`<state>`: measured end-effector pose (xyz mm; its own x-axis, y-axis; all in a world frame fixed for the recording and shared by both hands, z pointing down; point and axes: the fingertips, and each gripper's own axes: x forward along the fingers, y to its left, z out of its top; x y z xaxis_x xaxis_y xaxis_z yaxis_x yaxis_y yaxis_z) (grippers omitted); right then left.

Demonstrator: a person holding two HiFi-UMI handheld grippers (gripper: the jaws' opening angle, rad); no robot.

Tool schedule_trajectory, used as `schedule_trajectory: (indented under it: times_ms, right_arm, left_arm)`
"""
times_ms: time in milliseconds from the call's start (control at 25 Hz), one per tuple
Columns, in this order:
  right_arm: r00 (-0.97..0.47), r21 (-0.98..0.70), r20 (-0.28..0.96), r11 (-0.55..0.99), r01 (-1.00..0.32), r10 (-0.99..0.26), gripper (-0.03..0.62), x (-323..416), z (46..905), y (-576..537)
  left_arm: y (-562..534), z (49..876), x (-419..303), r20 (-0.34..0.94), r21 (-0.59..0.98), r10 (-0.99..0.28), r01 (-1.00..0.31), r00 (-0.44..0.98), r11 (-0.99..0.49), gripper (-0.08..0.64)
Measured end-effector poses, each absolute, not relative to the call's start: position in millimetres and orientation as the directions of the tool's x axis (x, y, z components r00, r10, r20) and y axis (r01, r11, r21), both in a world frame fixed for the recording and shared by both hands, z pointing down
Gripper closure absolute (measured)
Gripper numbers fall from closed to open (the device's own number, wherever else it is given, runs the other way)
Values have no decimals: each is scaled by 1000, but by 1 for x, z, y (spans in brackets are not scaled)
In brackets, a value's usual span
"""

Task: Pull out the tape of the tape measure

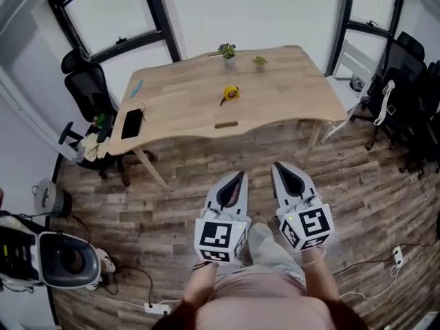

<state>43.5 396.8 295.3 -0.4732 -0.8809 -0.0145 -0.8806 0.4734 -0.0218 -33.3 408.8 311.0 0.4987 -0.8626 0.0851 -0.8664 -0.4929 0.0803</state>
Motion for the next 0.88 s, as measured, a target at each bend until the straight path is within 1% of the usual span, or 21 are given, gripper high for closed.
schedule_trajectory:
  times_ms: [320, 480, 880]
  right_arm:
    - [-503, -49, -33, 504, -862, -864, 594, 64, 292, 318]
    - [-519, -7, -17, 519, -855, -855, 594, 69, 292, 282]
    - [-566, -1, -8, 566, -825, -825, 594, 82, 296, 201]
  left_arm:
    - [330, 306, -19, 93, 44, -883, -888, 459, -457, 558]
    - [295, 304, -10, 94, 28, -891, -895, 445, -444, 558]
    - [218, 309, 12, 103, 22, -901, -907, 421, -421, 558]
